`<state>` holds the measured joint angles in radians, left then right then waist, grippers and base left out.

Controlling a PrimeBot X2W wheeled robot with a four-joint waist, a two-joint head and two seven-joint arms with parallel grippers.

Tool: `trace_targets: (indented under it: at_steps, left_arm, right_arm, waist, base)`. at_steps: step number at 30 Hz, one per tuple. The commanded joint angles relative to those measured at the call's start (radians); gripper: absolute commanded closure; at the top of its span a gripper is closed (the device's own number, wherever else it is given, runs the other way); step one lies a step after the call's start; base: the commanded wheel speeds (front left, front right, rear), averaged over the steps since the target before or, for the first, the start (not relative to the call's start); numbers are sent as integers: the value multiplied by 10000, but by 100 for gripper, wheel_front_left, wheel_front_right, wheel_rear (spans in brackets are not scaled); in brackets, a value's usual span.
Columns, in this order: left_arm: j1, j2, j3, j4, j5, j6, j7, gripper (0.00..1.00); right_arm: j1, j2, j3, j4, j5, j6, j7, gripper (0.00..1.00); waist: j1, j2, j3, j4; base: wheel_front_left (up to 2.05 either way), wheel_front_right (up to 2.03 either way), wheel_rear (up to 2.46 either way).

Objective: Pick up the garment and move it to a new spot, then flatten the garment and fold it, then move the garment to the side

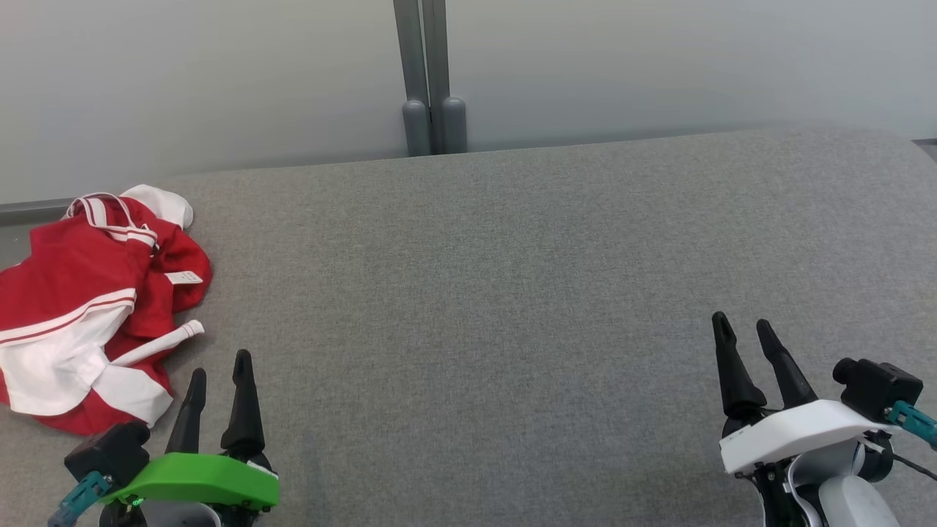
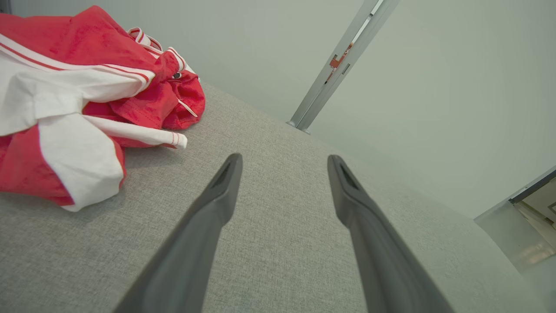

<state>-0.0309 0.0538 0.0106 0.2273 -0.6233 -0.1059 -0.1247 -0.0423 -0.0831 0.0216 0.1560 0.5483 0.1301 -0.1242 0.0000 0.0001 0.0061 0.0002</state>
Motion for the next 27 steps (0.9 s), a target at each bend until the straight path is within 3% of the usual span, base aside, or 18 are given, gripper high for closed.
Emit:
trace_targets:
  at_steps: [1,27]
  left_arm:
    - [7,102,2,-130,306,-48,-105,0]
    - [286,169,-82,-46,3134,-119,-750,0]
  right_arm:
    - [-12,-78,34,-104,-316,6,-107,0]
    - [208,-167,19,-235,-2896,7,-767,0]
  waist:
    - [0,-1,3,1]
    - [0,-1,-52,-58]
  base:
    - [0,0,0]
    - [0,0,0]
